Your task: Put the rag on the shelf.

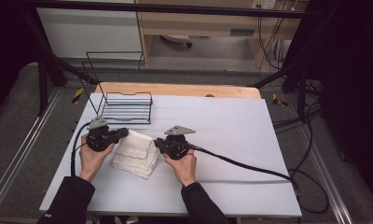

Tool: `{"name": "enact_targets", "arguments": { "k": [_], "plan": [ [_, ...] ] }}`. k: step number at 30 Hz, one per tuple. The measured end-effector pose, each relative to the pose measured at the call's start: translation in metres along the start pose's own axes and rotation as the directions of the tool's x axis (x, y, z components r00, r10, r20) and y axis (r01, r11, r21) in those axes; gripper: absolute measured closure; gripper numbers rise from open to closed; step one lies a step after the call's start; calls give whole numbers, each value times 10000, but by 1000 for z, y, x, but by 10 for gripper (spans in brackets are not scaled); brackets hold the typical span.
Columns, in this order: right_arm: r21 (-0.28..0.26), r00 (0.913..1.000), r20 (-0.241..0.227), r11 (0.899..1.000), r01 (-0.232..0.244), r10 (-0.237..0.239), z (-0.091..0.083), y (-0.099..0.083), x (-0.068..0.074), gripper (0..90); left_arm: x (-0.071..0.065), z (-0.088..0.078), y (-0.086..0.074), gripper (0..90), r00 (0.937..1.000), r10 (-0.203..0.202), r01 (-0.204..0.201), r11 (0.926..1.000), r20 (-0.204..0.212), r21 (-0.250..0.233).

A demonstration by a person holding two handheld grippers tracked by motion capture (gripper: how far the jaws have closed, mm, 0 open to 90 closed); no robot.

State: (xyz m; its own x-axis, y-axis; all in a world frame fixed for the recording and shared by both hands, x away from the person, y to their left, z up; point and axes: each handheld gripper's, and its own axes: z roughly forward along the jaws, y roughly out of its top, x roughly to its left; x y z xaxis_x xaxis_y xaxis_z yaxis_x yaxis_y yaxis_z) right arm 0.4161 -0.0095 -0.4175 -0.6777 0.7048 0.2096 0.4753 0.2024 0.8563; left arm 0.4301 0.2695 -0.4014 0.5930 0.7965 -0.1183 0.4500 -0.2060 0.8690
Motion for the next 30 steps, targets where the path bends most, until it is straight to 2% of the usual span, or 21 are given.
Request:
{"name": "enact_targets", "arguments": {
  "k": [11,18,22,26,30],
  "plan": [
    [-1070,9986,-21,9929,515,-521,-19,10,7,830,-10,-23,7,833,9999,125,-118,9960,76,-880],
    [-1297,9981,-28,9897,602,-611,-25,15,7,833,-15,-31,11,834,9999,147,-136,9925,83,-1214],
    [-1341,9951,123,9860,987,-980,-28,20,11,833,-16,-34,13,835,9999,130,-132,9907,-24,-1355],
    [-1521,9941,98,9824,1081,-1079,-31,26,16,834,-15,-40,15,835,10000,12,-12,9868,-2,-1618],
    [-1652,9920,142,9781,1264,-1257,-33,31,19,834,-16,-45,18,835,9999,56,-76,9839,-120,-1784]
  ]
}}
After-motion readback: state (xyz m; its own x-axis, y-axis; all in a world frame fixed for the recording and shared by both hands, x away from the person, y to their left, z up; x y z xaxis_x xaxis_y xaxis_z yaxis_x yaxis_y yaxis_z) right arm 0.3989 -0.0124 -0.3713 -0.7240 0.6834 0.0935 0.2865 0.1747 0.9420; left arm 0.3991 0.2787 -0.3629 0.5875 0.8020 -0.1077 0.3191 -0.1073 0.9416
